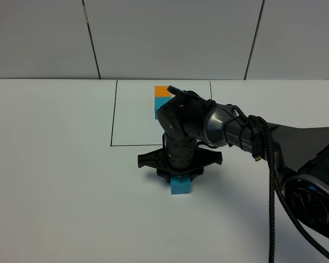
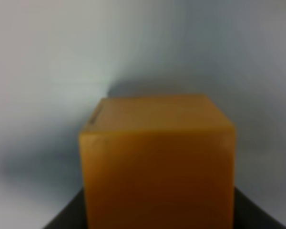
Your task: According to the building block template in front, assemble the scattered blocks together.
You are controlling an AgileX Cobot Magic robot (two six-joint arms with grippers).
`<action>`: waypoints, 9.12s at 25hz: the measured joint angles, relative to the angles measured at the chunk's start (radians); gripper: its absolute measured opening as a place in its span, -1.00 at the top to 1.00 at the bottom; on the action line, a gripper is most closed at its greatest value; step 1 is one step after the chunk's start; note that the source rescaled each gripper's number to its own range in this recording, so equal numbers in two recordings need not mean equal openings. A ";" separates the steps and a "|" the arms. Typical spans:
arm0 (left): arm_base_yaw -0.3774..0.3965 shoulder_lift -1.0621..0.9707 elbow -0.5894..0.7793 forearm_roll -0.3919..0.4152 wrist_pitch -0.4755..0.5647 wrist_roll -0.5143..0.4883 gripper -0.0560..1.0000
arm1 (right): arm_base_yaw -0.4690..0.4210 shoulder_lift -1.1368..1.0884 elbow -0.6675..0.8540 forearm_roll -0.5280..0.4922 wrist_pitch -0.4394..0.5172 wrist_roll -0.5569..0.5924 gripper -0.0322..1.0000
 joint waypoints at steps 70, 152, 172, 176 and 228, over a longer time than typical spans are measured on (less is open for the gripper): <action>0.000 0.000 0.000 0.000 0.000 0.001 -0.95 | -0.210 -0.268 -0.150 -0.024 0.234 -0.326 -0.74; 0.000 0.000 0.000 0.000 0.000 0.000 -0.95 | -0.587 -2.178 1.276 -0.018 0.158 -0.506 -0.21; 0.000 0.000 0.000 0.000 0.000 0.001 -0.95 | -0.587 -2.313 1.307 -0.038 0.098 -0.480 -0.20; 0.000 0.000 0.000 0.000 0.000 0.001 -0.95 | -0.587 -2.313 1.307 -0.053 0.098 -0.466 -0.19; 0.000 0.000 0.000 0.000 0.000 0.000 -0.95 | -0.621 -2.313 1.307 -0.089 0.098 -0.420 -0.19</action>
